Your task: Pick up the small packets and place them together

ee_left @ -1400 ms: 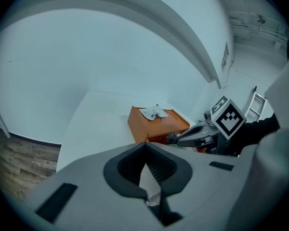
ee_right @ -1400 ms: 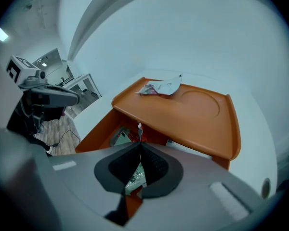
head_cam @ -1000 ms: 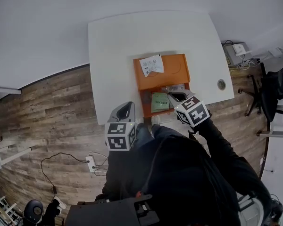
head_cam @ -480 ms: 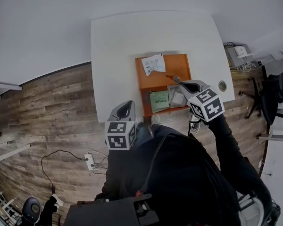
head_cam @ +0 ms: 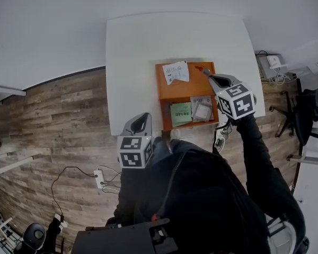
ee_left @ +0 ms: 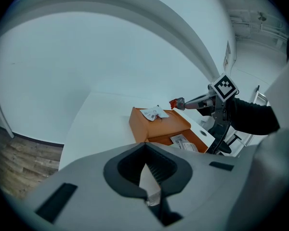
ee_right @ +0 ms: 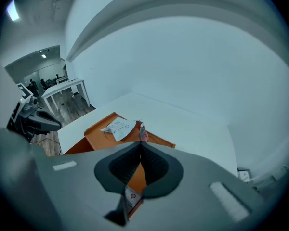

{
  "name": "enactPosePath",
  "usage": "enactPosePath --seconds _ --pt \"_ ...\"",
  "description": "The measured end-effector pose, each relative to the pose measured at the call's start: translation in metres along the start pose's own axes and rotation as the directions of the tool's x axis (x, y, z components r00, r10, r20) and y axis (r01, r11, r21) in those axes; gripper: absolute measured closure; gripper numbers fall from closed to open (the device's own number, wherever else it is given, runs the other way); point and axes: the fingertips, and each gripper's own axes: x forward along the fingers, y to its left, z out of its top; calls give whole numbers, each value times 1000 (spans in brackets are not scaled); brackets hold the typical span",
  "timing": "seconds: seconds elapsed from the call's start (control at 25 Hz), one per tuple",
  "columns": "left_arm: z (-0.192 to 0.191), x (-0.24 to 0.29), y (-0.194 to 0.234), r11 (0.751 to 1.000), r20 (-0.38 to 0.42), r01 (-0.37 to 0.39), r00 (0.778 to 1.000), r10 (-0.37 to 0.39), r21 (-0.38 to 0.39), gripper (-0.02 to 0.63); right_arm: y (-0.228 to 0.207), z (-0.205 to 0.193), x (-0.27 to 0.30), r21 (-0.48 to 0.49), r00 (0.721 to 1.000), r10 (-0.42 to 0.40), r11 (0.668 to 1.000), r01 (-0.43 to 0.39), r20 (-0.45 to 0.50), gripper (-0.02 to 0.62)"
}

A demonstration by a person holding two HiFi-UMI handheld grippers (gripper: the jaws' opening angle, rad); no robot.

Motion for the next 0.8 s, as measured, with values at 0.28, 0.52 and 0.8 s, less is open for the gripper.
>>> enactPosePath --seconds 0.28,0.52,0.8 --pt "-1 -3 7 1000 0 -15 1000 15 -13 606 -11 4 27 1 999 -10 1000 10 -33 592" --pt "0 -4 12 1000 4 -22 1000 23 -21 606 -8 -4 39 -2 998 -1 1000 1 -68 592" --pt "-1 -3 10 1000 -2 -20 1000 20 -21 606 -7 -10 46 -3 996 11 1000 -11 -92 561"
